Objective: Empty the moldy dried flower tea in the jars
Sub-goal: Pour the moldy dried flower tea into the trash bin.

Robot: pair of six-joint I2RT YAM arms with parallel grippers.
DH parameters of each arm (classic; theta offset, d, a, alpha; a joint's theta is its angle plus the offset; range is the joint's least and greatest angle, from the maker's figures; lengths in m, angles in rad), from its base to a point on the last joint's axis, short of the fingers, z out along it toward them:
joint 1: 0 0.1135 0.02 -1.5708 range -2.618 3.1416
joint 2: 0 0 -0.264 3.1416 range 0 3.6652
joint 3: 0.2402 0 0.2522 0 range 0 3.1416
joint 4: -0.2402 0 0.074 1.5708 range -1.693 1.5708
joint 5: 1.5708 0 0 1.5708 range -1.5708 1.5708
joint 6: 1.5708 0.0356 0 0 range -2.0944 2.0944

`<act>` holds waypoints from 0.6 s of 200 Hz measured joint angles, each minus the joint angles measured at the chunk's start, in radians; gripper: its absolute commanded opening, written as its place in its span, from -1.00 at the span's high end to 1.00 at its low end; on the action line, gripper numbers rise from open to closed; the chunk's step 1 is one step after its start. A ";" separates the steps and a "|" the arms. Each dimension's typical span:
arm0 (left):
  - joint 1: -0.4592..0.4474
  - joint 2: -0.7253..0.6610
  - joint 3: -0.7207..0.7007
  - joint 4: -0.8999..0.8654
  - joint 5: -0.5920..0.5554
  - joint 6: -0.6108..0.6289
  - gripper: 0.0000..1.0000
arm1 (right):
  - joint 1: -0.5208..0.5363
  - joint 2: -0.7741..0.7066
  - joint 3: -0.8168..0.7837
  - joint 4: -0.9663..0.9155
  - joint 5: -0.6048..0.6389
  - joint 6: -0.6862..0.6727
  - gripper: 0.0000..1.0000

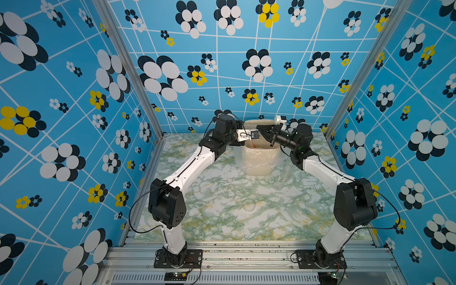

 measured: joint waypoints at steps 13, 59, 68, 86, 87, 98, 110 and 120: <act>0.008 -0.008 -0.011 0.011 0.011 -0.030 -0.70 | -0.002 0.006 -0.006 0.023 -0.001 0.003 1.00; 0.021 -0.032 -0.047 0.052 0.034 -0.103 -0.98 | -0.016 0.013 -0.008 0.072 -0.003 0.029 1.00; 0.023 -0.041 -0.060 0.061 0.041 -0.119 -0.99 | -0.018 0.013 -0.008 0.082 -0.003 0.031 1.00; 0.027 -0.071 -0.100 0.087 0.056 -0.160 -0.99 | -0.019 0.013 -0.008 0.098 -0.005 0.038 1.00; 0.028 -0.073 -0.103 0.089 0.057 -0.164 -0.99 | -0.019 0.013 -0.008 0.098 -0.005 0.038 1.00; 0.034 -0.095 -0.130 0.109 0.066 -0.200 -0.99 | -0.019 0.013 -0.008 0.104 -0.005 0.045 1.00; 0.045 -0.126 -0.166 0.138 0.079 -0.255 -0.99 | -0.019 0.013 -0.008 0.106 -0.005 0.048 1.00; 0.055 -0.156 -0.197 0.164 0.094 -0.319 -0.99 | -0.020 0.013 -0.008 0.107 -0.005 0.049 1.00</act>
